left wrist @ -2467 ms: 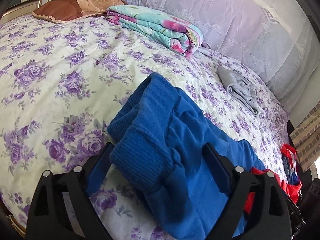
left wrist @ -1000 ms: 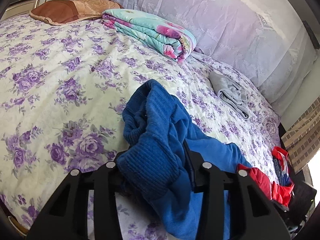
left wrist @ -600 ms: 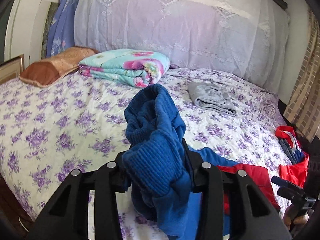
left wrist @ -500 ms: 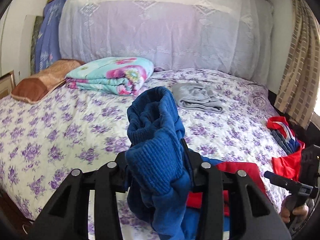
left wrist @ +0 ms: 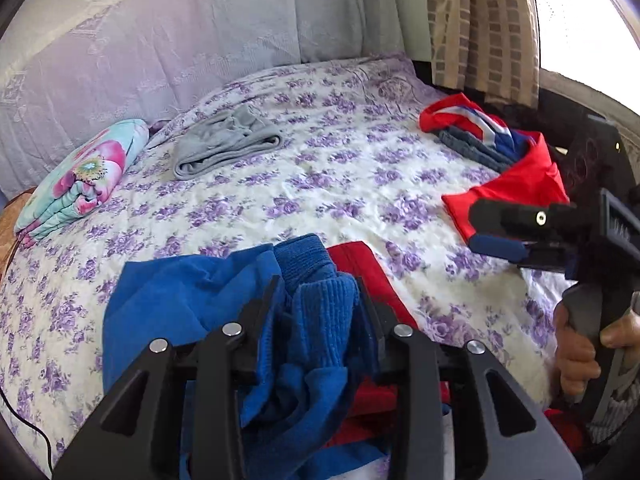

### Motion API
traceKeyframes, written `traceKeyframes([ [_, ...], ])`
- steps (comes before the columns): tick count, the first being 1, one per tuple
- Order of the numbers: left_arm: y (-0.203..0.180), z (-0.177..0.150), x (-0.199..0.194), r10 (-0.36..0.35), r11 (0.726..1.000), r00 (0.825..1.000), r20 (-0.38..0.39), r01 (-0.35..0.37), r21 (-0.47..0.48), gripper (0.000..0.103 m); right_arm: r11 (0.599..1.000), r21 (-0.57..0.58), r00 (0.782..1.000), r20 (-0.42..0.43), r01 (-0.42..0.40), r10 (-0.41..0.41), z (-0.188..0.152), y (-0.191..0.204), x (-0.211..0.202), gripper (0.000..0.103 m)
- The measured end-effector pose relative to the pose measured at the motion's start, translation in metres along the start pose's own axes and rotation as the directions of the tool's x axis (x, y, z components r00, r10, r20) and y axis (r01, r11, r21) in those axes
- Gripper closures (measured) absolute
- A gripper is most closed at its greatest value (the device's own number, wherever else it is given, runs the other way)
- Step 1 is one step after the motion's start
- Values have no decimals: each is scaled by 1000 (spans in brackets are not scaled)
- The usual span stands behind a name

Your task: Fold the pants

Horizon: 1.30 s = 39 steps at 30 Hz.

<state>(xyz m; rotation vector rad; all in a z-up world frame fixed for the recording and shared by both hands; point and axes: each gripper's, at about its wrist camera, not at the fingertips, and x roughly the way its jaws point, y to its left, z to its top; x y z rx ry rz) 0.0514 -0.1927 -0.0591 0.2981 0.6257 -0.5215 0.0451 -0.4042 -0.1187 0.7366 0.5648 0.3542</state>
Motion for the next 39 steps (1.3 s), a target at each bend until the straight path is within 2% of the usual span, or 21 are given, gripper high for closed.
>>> traceKeyframes([
  [3,-3,-6,1,-32,999,999,-5,32,4,62,1000,17,1000,3,-7,7,2,-5,-2,4],
  [4,0,-7,-4,-62,998,998,0,62,-10,54,1000,10,1000,1,-6,6,1,-4,-1,4],
  [5,3,-7,-9,-79,996,997,10,80,-26,50,1000,3,1000,-4,-1,1,0,-2,0,4],
  [7,12,-6,-24,-93,995,995,42,94,-43,49,1000,-4,1000,-14,3,-3,-1,-1,4,4],
  [9,19,-2,-37,-62,997,995,78,66,-48,39,1000,-7,1000,-20,9,-9,-2,-1,5,4],
  [11,32,2,-48,7,998,993,118,1,-70,30,1000,-20,1000,-22,13,-14,-3,2,5,4],
  [13,49,7,-49,68,992,990,121,-55,-111,24,999,-35,1000,-25,15,-15,-6,7,3,4],
  [15,63,9,-37,112,983,991,67,-100,-152,24,998,-54,999,-32,12,-14,-8,13,2,4],
  [16,68,9,-24,129,979,992,16,-124,-160,24,998,-65,999,-38,6,-9,-10,17,0,4],
  [18,65,1,-5,110,983,993,-50,-116,-140,25,996,-84,999,-26,-26,24,-11,26,-9,4],
  [20,50,-12,9,95,992,991,-90,-102,-79,25,990,-119,997,8,-73,75,-6,40,-31,4],
  [22,37,-22,17,118,993,990,-78,-119,-11,24,983,-155,993,51,-95,104,2,53,-64,4],
  [24,39,-25,22,93,994,992,-87,-97,-45,24,979,-185,991,88,-82,100,11,63,-100,4],
  [26,45,-24,25,58,995,994,-95,-66,-76,25,976,-214,990,122,-40,68,17,74,-136,4],
  [29,43,-26,21,62,995,995,-80,-68,-66,26,961,-270,990,141,54,-16,21,94,-180,4],
  [31,44,-26,15,68,995,996,-55,-72,-72,26,950,-299,994,85,88,-66,19,106,-191,4],
  [33,51,-25,7,60,991,997,-40,-64,-119,27,942,-321,995,3,99,-104,10,114,-184,4],
  [36,61,-26,-8,66,983,998,-18,-68,-173,26,926,-366,983,-117,89,-140,-14,120,-131,4],
  [39,63,-30,-28,92,981,996,21,-87,-173,26,924,-362,974,-130,126,-184,-25,121,-77,4],
])
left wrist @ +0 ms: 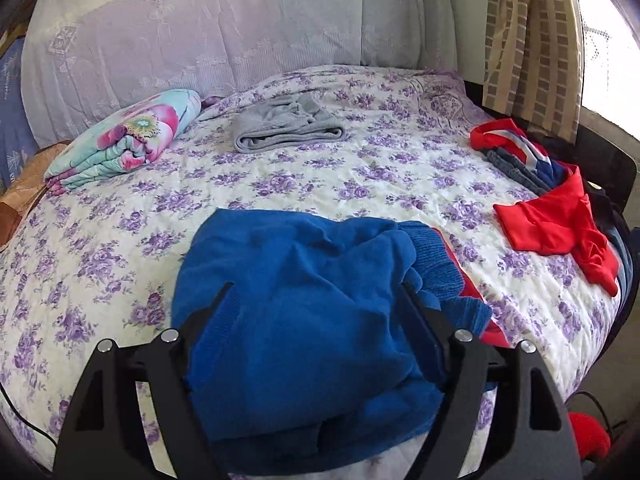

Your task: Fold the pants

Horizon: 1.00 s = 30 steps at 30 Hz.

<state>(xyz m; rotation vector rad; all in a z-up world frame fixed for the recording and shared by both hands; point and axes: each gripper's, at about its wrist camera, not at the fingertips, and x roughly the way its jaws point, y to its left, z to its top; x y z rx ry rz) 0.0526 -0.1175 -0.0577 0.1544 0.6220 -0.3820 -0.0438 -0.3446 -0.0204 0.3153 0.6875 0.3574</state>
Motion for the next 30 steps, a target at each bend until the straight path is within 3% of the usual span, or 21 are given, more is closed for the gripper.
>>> traceKeyframes([
  [4,8,-4,-20,65,998,997,50,-65,4,21,999,46,1000,12,22,-22,14,12,63,4],
  [7,24,-8,-23,119,992,992,47,-117,-47,17,991,34,991,1,131,-131,17,28,106,4],
  [11,46,-9,-18,164,981,986,14,-162,-108,13,968,-57,969,54,245,-242,15,48,127,4],
  [14,55,-12,-12,149,979,989,-14,-149,-141,9,946,-106,950,103,306,-295,8,52,128,4],
  [20,54,-24,13,149,978,985,-81,-159,-131,4,960,-31,960,-33,278,-279,-2,19,153,4],
  [22,57,-31,23,135,978,984,-117,-151,-142,4,973,21,970,-83,229,-227,-8,7,165,4],
  [25,61,-38,25,114,974,986,-119,-135,-183,4,980,53,979,-87,192,-187,-13,1,168,4],
  [30,61,-38,24,116,972,986,-119,-138,-190,4,978,34,976,-76,206,-203,-11,8,161,4],
])
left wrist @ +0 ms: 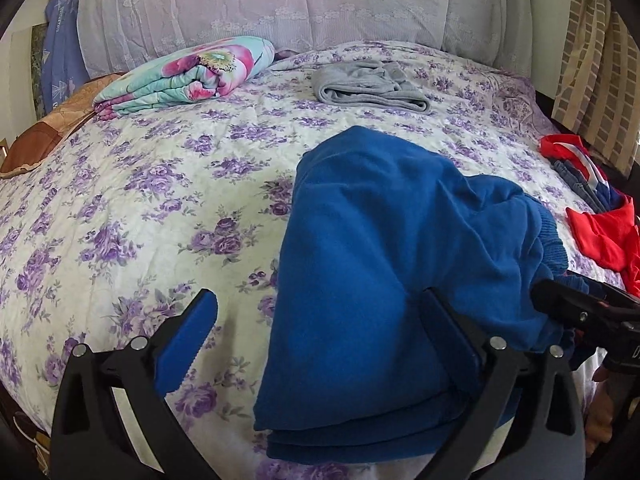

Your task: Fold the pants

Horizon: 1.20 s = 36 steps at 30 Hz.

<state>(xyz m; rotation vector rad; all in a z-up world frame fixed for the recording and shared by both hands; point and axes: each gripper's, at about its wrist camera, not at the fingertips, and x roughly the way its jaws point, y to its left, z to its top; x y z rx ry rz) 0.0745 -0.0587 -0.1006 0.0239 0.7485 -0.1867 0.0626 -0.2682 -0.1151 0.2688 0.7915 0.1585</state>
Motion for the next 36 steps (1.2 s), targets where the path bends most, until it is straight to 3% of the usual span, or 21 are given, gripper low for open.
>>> traceKeyframes([
  [4,-1,0,-2,10,1000,1000,3,-10,-3,4,998,-53,992,129,17,-10,13,12,-27,4],
  [7,0,1,-2,13,1000,1000,4,-13,-6,4,990,-126,987,152,66,-47,28,26,-27,4],
  [10,0,1,-3,19,1000,1000,7,-19,-4,4,986,-141,990,127,86,-69,38,32,-12,4],
  [15,-1,1,-2,14,1000,1000,1,-14,-2,4,980,-158,992,-19,118,-122,24,24,32,4],
  [21,0,1,-3,13,1000,1000,3,-13,-7,4,993,-101,998,17,62,-61,25,20,8,4],
  [27,1,1,-2,8,1000,1000,1,-8,-12,4,991,-130,998,46,38,-32,12,25,-21,4],
  [33,0,1,-3,7,1000,1000,-2,-7,-9,4,993,-115,997,-75,20,-29,-15,13,5,4],
  [36,0,0,-2,10,1000,1000,2,-10,-10,4,997,-71,997,-76,-24,19,-17,6,5,4],
])
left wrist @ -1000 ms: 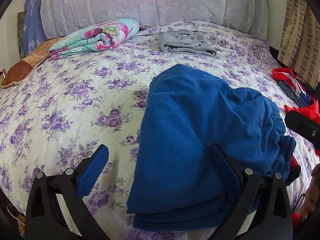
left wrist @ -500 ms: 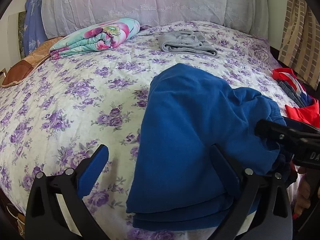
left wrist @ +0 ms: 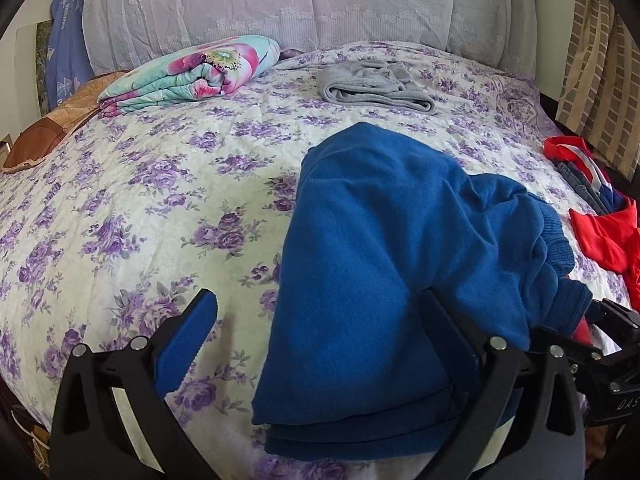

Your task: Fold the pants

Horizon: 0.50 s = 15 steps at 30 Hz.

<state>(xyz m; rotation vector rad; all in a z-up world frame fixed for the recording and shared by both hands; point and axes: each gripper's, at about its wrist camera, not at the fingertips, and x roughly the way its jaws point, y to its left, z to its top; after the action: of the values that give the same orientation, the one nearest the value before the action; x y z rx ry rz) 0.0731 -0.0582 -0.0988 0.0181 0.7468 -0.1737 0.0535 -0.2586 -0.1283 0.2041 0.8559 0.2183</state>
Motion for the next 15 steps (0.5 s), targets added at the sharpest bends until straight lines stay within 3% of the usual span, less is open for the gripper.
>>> traceKeyframes([
  [11,1,-1,0,-9,1000,1000,-3,9,-15,4,996,52,997,39,-75,73,4,-15,-23,4],
  [15,7,-1,2,-56,998,998,-25,55,-41,4,970,177,986,21,-165,164,6,-37,-18,4],
])
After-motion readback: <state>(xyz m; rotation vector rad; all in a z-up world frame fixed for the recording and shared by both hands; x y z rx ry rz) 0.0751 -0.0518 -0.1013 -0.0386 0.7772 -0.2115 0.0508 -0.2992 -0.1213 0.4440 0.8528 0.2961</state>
